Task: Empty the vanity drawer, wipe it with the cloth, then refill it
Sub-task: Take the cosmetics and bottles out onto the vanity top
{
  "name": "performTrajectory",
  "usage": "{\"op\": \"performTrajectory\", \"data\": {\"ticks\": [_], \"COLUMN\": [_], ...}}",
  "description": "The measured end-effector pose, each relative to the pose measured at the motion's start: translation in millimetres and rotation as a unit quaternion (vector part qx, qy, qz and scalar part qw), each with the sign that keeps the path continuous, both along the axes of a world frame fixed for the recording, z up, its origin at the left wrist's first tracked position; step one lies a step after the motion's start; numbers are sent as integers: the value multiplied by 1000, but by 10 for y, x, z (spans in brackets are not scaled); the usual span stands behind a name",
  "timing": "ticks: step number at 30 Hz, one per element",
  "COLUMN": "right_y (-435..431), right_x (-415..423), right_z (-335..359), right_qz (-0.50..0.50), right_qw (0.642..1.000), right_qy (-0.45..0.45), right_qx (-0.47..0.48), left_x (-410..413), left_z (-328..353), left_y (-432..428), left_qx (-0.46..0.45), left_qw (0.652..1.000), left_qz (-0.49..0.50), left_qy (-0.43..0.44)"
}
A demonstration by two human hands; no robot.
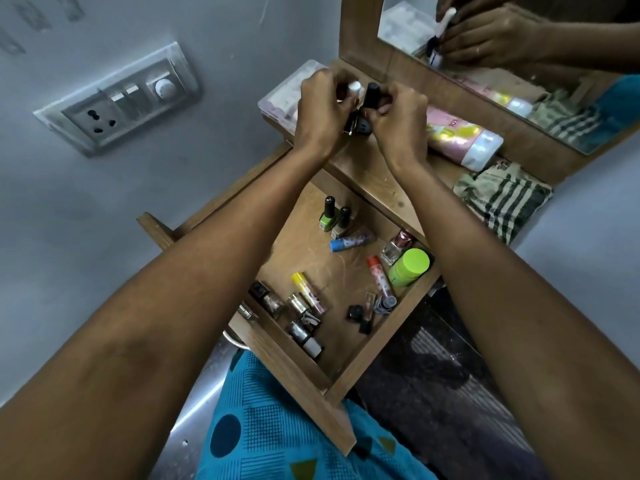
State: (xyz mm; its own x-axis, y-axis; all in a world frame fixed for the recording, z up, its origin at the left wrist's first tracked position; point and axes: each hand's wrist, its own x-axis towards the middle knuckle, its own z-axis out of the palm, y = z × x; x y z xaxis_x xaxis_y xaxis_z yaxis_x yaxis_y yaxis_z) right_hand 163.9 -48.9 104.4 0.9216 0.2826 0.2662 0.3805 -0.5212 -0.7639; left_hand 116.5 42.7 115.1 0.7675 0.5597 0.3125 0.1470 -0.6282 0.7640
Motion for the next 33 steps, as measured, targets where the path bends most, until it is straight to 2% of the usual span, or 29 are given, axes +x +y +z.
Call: {"op": "performTrajectory", "data": {"ticks": [8, 11, 14, 17, 20, 23, 28, 33], "right_y": [-116, -204, -268, -323, -412, -497, -516, -490], "right_x": [-71, -200, -376, -621, -931, -1246, -1728, -2026], "right_z": [-49, -70, -130, -168, -204, -303, -574, -723], "right_qz": [3, 17, 24, 51, 105, 164, 225, 227], "right_qw": [1000, 999, 999, 996, 988, 970, 922, 909], "right_qy": [9, 34, 39, 74, 87, 111, 139, 136], "right_qx": [0, 27, 9, -17, -74, -139, -281, -322], "left_x": [-188, -371, -622, -898, -1176, -1432, -1721, -1792], "left_z": [-30, -45, -92, -156, -241, -369, -577, -685], "left_y": [-19, -61, -123, -177, -192, -126, 68, 169], "left_qx": [-15, -25, -28, -14, 15, 52, 80, 157], "left_qw": [1000, 1000, 999, 998, 988, 957, 872, 812], "left_qz": [19, -1, -27, -56, -115, -176, -236, -253], "left_qy": [-2, -7, -3, 30, 102, 223, 422, 502]}}
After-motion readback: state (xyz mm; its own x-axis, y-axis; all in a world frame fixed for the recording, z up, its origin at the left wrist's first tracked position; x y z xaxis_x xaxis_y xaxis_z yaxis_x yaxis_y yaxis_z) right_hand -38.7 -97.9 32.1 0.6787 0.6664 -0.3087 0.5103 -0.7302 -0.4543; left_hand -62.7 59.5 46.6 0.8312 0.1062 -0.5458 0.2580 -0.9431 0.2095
